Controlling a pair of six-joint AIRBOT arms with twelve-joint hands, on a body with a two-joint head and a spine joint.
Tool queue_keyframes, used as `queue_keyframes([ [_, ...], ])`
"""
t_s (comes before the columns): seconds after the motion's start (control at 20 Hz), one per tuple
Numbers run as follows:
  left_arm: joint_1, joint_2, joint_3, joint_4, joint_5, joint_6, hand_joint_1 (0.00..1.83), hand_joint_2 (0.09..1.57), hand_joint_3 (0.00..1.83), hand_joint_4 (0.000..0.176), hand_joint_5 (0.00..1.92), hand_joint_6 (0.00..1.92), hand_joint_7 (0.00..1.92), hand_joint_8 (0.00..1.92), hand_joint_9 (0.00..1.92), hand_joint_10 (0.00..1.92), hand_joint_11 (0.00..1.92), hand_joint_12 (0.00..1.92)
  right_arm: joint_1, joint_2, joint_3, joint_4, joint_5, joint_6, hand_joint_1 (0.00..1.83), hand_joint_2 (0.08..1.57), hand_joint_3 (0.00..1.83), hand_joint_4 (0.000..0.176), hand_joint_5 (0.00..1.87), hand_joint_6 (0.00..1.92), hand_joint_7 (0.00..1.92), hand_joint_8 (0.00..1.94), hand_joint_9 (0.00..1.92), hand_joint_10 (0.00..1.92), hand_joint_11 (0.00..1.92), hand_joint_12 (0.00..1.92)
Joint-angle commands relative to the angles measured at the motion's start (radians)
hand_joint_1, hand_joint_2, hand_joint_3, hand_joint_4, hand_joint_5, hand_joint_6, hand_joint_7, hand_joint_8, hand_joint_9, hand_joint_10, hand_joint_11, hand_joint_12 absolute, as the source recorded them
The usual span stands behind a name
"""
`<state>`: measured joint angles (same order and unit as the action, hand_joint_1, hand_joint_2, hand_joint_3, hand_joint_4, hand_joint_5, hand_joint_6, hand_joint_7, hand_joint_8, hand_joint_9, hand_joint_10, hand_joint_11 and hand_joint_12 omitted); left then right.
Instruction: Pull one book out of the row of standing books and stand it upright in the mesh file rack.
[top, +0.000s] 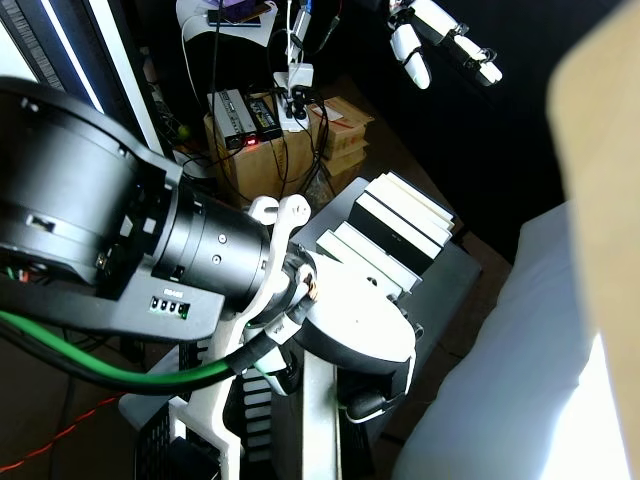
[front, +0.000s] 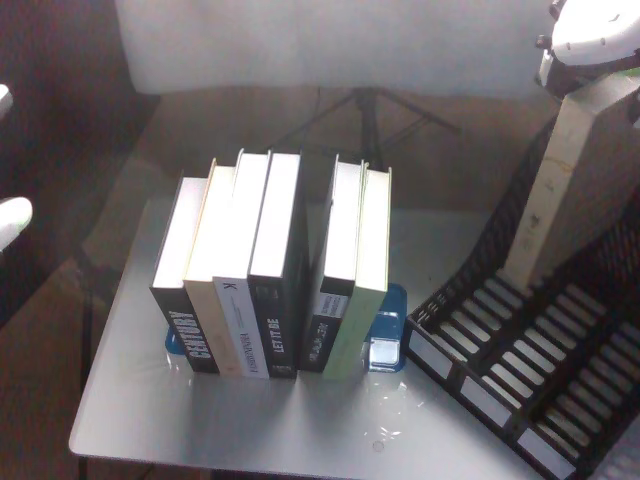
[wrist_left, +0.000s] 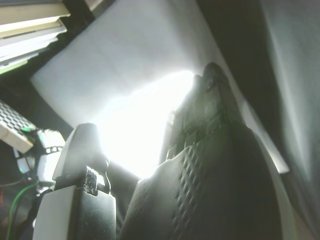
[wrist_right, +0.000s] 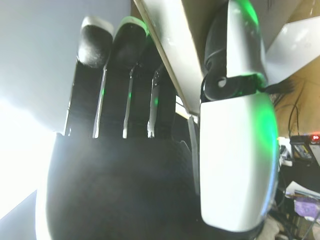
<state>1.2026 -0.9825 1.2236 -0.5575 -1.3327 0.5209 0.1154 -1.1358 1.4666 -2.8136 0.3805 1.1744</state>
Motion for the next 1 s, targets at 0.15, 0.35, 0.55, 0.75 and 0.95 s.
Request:
queue_keyframes([
  [0.15, -0.005, -0.004, 0.012, -0.013, -0.126, -0.009, 0.52, 1.42, 0.0, 0.046, 0.04, 0.01, 0.0, 0.0, 0.0, 0.0, 0.0, 0.0, -0.02, -0.008, 0.025, -0.021, -0.086, 0.0, 1.35, 1.2, 0.0, 0.0, 0.79, 1.08, 0.78, 1.33, 0.81, 1.53, 0.76, 1.73],
  [0.35, -0.005, -0.005, 0.013, -0.013, -0.126, -0.009, 0.5, 1.42, 0.0, 0.043, 0.04, 0.0, 0.0, 0.0, 0.0, 0.0, 0.0, 0.0, -0.053, -0.028, 0.043, -0.022, -0.086, 0.009, 1.35, 1.19, 0.0, 0.0, 0.79, 1.17, 0.81, 1.24, 0.79, 1.49, 0.63, 1.68],
  [0.55, -0.005, -0.005, 0.013, -0.013, -0.126, -0.009, 0.52, 1.42, 0.0, 0.038, 0.05, 0.0, 0.0, 0.0, 0.0, 0.0, 0.0, 0.0, -0.063, -0.033, 0.048, -0.022, -0.086, 0.013, 1.35, 1.19, 0.0, 0.0, 0.81, 1.21, 0.81, 1.19, 0.77, 1.46, 0.55, 1.64],
  [0.75, -0.005, -0.007, 0.014, -0.013, -0.127, -0.01, 0.5, 1.42, 0.0, 0.054, 0.04, 0.0, 0.0, 0.0, 0.0, 0.0, 0.0, 0.0, -0.07, -0.041, 0.058, -0.022, -0.086, 0.016, 1.34, 1.22, 0.0, 0.0, 0.78, 1.27, 0.76, 1.27, 0.72, 1.52, 0.48, 1.66],
  [0.95, -0.005, -0.009, 0.014, -0.013, -0.128, -0.011, 0.5, 1.42, 0.0, 0.042, 0.04, 0.0, 0.0, 0.0, 0.0, 0.0, 0.0, 0.0, -0.072, -0.048, 0.061, -0.035, -0.086, 0.016, 1.34, 1.22, 0.0, 0.0, 0.76, 1.3, 0.78, 1.24, 0.72, 1.52, 0.48, 1.68],
])
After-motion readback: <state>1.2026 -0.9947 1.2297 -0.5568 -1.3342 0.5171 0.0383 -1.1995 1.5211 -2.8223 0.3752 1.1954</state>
